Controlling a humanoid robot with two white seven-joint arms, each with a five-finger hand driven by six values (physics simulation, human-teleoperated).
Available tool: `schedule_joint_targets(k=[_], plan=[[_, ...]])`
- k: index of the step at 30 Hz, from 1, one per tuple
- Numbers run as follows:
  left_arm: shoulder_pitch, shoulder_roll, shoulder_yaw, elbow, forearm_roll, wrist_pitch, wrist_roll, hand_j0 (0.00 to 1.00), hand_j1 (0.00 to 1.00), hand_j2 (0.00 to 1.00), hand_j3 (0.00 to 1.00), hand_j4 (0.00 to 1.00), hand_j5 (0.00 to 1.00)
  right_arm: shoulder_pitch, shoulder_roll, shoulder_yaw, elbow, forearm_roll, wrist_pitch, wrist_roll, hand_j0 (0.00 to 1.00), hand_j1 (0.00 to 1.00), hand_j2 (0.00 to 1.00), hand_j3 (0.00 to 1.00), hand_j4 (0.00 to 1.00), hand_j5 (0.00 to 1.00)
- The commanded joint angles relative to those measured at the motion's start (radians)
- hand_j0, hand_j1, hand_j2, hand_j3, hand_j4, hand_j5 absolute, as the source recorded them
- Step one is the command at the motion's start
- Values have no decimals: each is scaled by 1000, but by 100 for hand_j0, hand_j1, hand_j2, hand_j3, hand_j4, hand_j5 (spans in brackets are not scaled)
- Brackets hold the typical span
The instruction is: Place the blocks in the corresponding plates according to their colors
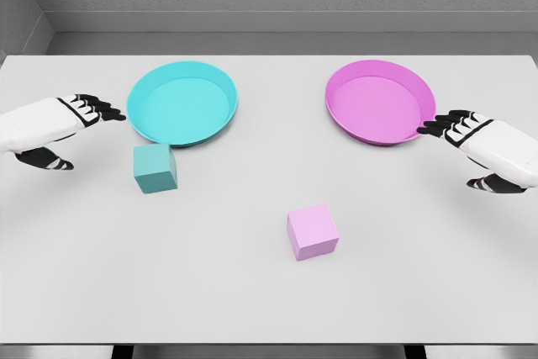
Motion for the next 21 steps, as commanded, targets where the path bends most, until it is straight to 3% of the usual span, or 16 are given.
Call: schedule_joint_targets(k=[1,3,6,8,10,14,17,19,21], plan=[[0,1,-1,-2,6,1,0,100,100,100,100,100,100,0,-2,0,0,-4,0,0,100,100,100,100,100,100],[0,1,1,0,6,1,0,100,100,100,100,100,100,-14,0,0,-2,-4,-5,15,100,100,100,100,100,100],[0,1,-1,-2,7,1,0,100,100,100,100,100,100,-54,14,12,-2,-4,-94,17,100,100,100,100,100,100],[0,1,-1,-2,6,1,0,100,100,100,100,100,100,-159,40,116,-2,-5,-215,18,100,100,100,100,100,100],[-3,-2,-2,-7,-17,1,0,100,100,100,100,100,100,-285,75,260,-2,-5,-218,41,100,100,100,100,100,100],[-34,-20,-1,-123,-194,1,0,100,100,100,100,100,100,-517,164,555,0,-5,-218,146,100,100,100,100,100,100],[-49,-37,-1,-181,-279,1,0,100,100,100,100,100,100,-589,211,665,0,-5,-217,221,100,100,100,100,100,100],[-71,-55,-16,-197,-329,1,0,100,100,100,100,100,100,-601,222,695,0,-5,-217,251,100,100,100,100,100,100],[-127,-84,-83,-197,-376,1,0,100,100,100,100,100,100,-618,224,695,-2,-5,-236,287,100,100,100,100,100,100]])
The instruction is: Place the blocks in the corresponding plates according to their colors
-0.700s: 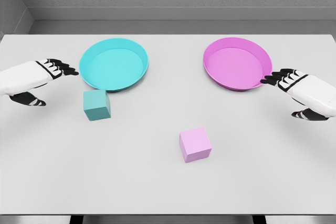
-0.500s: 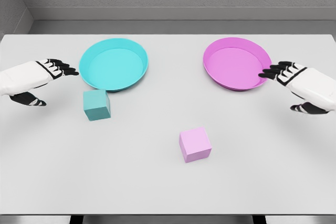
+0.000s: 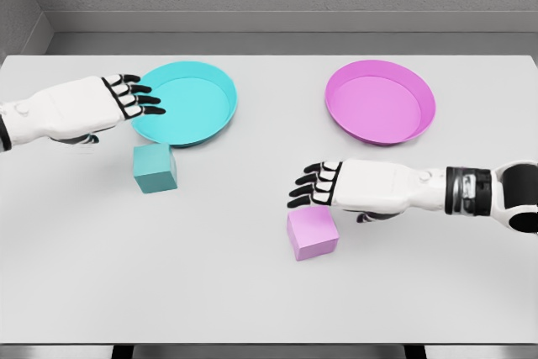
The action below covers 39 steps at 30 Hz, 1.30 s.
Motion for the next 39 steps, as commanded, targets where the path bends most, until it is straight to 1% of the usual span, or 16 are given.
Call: schedule_joint_targets(k=[1,3,4,5,6,8,9,12,18,20,21,22,23,24,28,39], plan=[[-5,-34,-70,-15,-71,1,0,100,100,100,100,100,100,-3,18,33,-1,-5,-25,59,100,100,100,100,100,100],[-32,-49,-114,-15,-96,1,0,100,100,100,100,100,100,-34,38,46,-1,-5,-28,102,100,100,100,100,100,100],[-44,-51,-136,-15,-105,1,0,100,100,100,100,100,100,-37,40,46,-1,-5,-28,103,100,100,100,100,100,100],[-67,-55,-179,-15,-123,1,0,100,100,100,100,100,100,-40,43,46,-1,-5,-28,105,100,100,100,100,100,100],[-75,-63,-202,-14,-134,1,0,100,100,100,100,100,100,-41,44,46,-1,-5,-28,108,100,100,100,100,100,100],[-81,-63,-214,-14,-150,1,0,100,100,100,100,100,100,-45,46,46,-1,-5,-28,137,100,100,100,100,100,100],[-81,-58,-214,-12,-168,1,0,100,100,100,100,100,100,-51,46,46,-1,-5,-28,140,100,100,100,100,100,100],[-80,-48,-219,-9,-185,1,0,100,100,100,100,100,100,-57,57,46,-1,-5,-28,156,100,100,100,100,100,100],[-81,-51,-220,-3,-205,1,0,100,100,100,100,100,100,-57,66,75,1,-5,-28,163,100,100,100,100,100,100],[-83,-55,-234,0,-212,1,0,100,100,100,100,100,100,-57,66,76,1,-5,-28,163,100,100,100,100,100,100],[-81,-58,-234,0,-213,1,0,100,100,100,100,100,100,-57,66,75,1,-3,-28,171,93,93,93,93,93,93],[-83,-60,-234,0,-216,1,0,100,100,100,100,100,100,-58,66,75,1,-3,-28,197,73,73,73,73,73,73],[-83,-61,-234,2,-222,1,-1,100,100,100,100,100,100,-58,64,75,1,-2,-28,208,56,56,56,56,56,56],[-83,-61,-235,2,-225,1,-1,100,100,100,100,100,100,-64,64,75,1,1,-28,209,50,50,50,50,50,50],[-87,-63,-255,9,-225,1,-21,100,100,100,100,100,100,-66,64,69,1,1,-28,212,48,48,48,48,48,48],[-87,-66,-257,9,-231,1,-26,100,100,100,100,100,100,-74,54,55,2,3,-28,229,48,48,48,48,48,48]])
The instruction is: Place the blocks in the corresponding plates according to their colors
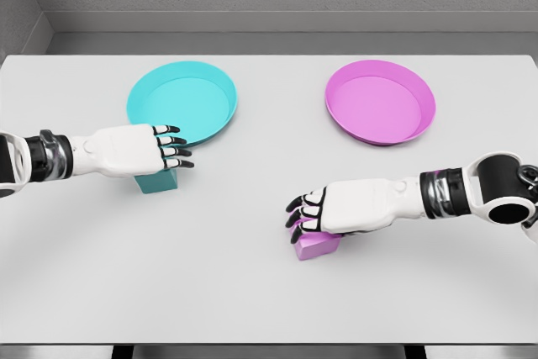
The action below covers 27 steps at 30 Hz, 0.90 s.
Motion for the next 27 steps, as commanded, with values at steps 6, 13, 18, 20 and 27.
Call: schedule_joint_targets(k=[6,13,18,20,27], plan=[[2,0,1,-3,-23,1,-1,72,72,72,72,72,72,-2,-3,-15,1,20,-5,10,40,40,40,40,40,40],[2,0,-12,-8,-29,1,1,60,60,60,60,60,60,-11,-3,-55,2,20,-5,10,39,39,39,39,39,39],[-3,2,-9,-16,-21,1,1,59,59,59,59,59,59,-12,-3,-92,2,17,-5,8,39,39,39,39,39,39],[-12,3,-9,-23,-18,1,2,59,59,59,59,59,59,-12,-3,-93,2,17,-5,8,39,39,39,39,39,39],[-32,22,-10,-69,42,1,9,59,59,59,59,59,59,-12,-7,-182,59,19,151,8,39,39,39,39,39,39]])
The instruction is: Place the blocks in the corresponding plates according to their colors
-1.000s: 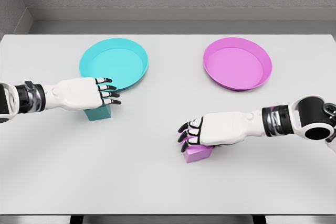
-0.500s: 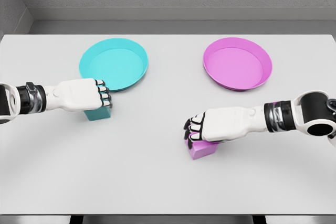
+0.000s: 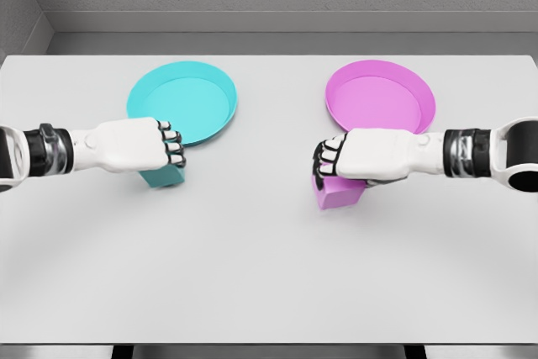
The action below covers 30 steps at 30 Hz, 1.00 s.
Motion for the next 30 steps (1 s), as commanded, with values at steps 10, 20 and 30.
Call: schedule_joint_targets(k=[10,20,30], plan=[[-67,13,14,4,54,1,-3,59,59,59,59,59,59,-15,-10,-94,24,-5,323,0,39,39,39,39,39,39],[-167,-166,11,303,31,1,-26,59,59,59,59,59,59,-35,6,-89,51,-5,587,-3,39,39,39,39,39,39],[-236,-269,29,460,46,1,-17,80,80,80,80,80,80,-60,75,-51,102,-5,690,-4,39,39,39,39,39,39]])
